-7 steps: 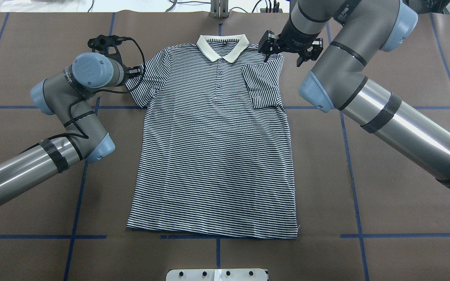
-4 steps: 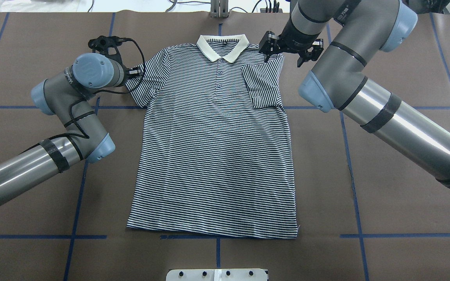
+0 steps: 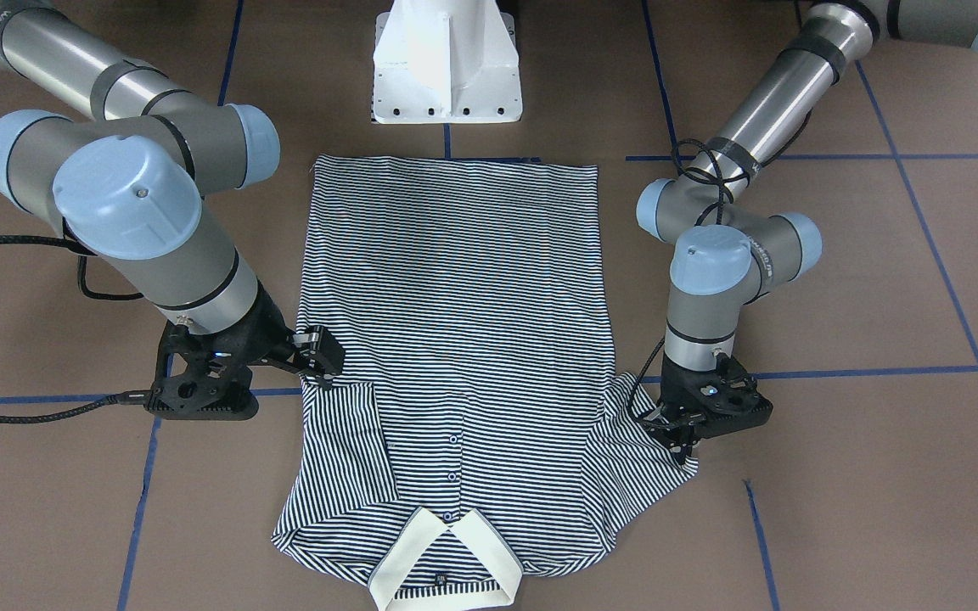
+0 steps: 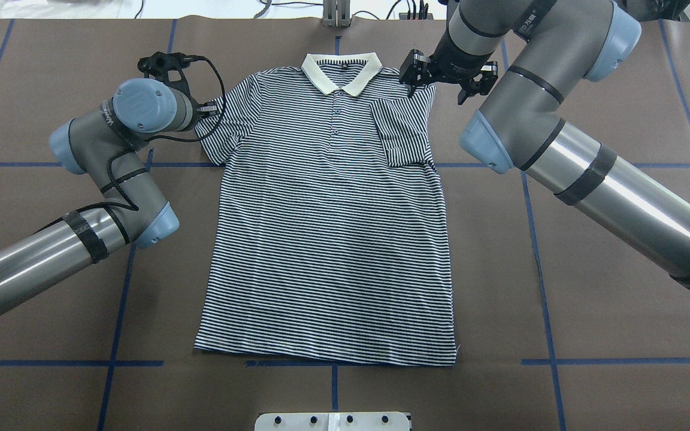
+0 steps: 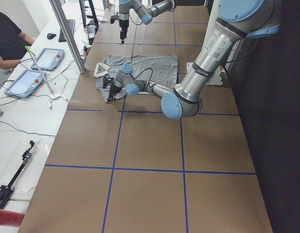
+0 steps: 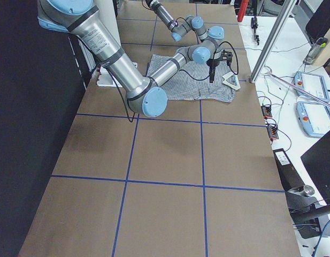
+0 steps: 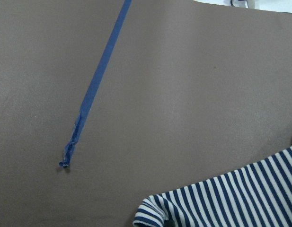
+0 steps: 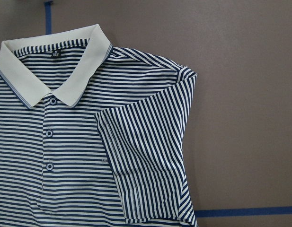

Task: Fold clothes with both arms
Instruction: 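Fold the sleeve nearest the left gripper onto the shirt while the right arm withdraws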

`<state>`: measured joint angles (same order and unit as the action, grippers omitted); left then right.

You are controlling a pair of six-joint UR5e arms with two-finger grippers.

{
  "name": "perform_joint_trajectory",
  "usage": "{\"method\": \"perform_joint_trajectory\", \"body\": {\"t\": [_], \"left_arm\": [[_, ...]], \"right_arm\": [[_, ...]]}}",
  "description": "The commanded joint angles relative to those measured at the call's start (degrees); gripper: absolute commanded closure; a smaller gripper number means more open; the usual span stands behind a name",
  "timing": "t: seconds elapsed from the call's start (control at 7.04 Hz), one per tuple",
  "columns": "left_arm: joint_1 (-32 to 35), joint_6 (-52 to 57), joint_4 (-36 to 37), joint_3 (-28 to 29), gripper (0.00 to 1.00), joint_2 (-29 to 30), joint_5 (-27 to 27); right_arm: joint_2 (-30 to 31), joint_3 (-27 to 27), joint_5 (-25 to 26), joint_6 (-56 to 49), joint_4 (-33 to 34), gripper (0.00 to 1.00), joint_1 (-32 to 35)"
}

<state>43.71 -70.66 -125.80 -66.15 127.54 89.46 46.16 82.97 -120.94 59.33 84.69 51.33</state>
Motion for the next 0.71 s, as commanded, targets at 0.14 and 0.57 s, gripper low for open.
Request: {"method": "perform_joint_trajectory", "body": {"t": [0.14, 0.57], "left_arm": [[0.15, -0.35, 16.13, -9.33, 1.00, 5.57, 3.17], [-2.21, -5.78, 16.65, -0.09, 1.00, 14.98, 3.00]], "right_arm": [[0.69, 0.17, 0.00, -0.09, -0.14, 0.00, 0.00], [4.79, 1.84, -1.74, -1.93, -3.18, 0.00, 2.10]]}}
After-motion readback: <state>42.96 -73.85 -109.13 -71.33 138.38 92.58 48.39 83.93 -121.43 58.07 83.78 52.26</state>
